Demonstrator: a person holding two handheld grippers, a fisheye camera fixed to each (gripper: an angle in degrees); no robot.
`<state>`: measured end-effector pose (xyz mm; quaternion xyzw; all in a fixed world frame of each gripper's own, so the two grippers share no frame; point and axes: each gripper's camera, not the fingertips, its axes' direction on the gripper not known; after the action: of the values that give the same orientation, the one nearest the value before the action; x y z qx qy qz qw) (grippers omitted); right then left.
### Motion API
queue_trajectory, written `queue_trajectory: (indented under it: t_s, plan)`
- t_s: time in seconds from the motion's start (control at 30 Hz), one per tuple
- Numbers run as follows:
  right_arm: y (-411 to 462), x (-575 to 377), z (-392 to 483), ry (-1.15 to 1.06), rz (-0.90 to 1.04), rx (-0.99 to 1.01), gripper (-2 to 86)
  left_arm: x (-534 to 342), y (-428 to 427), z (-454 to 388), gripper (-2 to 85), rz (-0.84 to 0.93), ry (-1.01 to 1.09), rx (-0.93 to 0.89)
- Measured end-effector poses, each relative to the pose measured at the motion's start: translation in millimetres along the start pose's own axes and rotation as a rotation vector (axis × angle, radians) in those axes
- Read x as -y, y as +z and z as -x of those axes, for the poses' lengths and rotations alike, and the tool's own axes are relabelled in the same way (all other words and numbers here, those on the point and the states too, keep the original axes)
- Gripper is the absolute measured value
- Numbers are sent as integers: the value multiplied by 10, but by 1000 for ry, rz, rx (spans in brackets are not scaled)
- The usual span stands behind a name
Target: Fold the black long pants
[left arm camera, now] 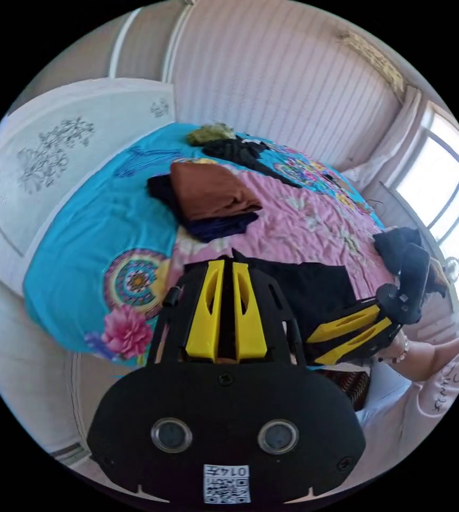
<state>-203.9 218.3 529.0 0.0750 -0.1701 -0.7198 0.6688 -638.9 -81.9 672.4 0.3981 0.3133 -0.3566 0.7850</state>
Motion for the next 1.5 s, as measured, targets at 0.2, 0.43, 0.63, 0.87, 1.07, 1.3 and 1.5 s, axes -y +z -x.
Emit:
queue_trajectory:
  t_s: [0.2, 0.43, 0.63, 0.87, 1.07, 1.3, 1.5]
  plan:
    - [576, 204, -426, 38, 11, -19, 77, -926, -599, 551, 16, -20, -105, 73]
    - [1184, 1128, -863, -4, 24, -261, 81, -1375, -894, 491, 56, -193, -229, 92]
    - [2110, 2142, -1173, -75, 109, -435, 95, -1312, -876, 732, 79, -101, -292, 204]
    - [2794, 2647, -1593, -63, 219, -396, 6, -1303, -1262, 950, -4, -72, -242, 246]
    - [2929, 2934, -1753, -119, 169, -296, 0, -1354, -1790, 1197, -9, -128, -215, 233]
    - [3680, 3421, -2034, -135, 205, -272, 21, -1484, -2209, 1665, -1, -121, -286, 323]
    - [4046, 3698, -2328, -182, 313, -353, 153, -1583, -2307, 2049, 80, -51, -387, 259]
